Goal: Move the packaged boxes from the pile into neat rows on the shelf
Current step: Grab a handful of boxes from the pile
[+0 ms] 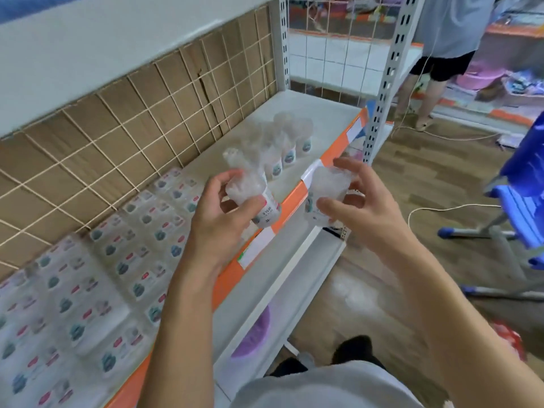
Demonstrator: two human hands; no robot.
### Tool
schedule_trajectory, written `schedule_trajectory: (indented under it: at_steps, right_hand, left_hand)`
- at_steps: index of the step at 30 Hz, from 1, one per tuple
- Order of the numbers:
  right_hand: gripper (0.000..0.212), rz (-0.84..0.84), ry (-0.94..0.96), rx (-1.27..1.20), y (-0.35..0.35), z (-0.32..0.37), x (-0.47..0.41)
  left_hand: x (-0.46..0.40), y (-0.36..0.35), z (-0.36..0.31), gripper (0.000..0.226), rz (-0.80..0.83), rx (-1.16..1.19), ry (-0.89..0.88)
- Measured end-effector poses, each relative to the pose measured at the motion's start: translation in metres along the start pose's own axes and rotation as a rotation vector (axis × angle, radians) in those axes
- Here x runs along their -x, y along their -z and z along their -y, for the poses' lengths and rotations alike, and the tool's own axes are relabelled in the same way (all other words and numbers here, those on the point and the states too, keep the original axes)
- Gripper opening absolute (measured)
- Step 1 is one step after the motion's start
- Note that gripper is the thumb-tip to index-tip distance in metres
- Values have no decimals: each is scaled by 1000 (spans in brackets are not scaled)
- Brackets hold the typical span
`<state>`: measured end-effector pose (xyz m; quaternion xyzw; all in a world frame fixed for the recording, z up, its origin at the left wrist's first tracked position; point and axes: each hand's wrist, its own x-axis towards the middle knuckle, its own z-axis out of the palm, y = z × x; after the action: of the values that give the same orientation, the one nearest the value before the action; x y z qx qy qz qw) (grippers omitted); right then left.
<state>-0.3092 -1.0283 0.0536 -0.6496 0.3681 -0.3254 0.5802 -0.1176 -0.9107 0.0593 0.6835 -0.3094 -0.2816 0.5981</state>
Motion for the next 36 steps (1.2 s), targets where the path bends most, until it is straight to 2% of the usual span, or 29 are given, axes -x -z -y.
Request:
schedule_trajectory:
  at_steps: [10, 15, 20, 26, 36]
  right_hand:
    - [51, 133, 83, 78, 28, 20, -147]
    - [53, 282, 185, 154, 30, 34, -243]
    - [57, 461, 267, 205, 17, 51, -311]
    - [60, 746, 325, 251, -30, 60, -345]
    - [63, 836, 317, 425, -104, 51, -370]
  left_hand:
    - [-75, -20, -19, 48, -254, -165, -46]
    - [-109, -32, -33, 48, -442, -220, -103]
    - [-125, -39, -42, 50, -580, -291, -41]
    - [-135, -29, -47, 54, -638, -338, 19]
    - [-186, 11, -41, 62, -577, -408, 31]
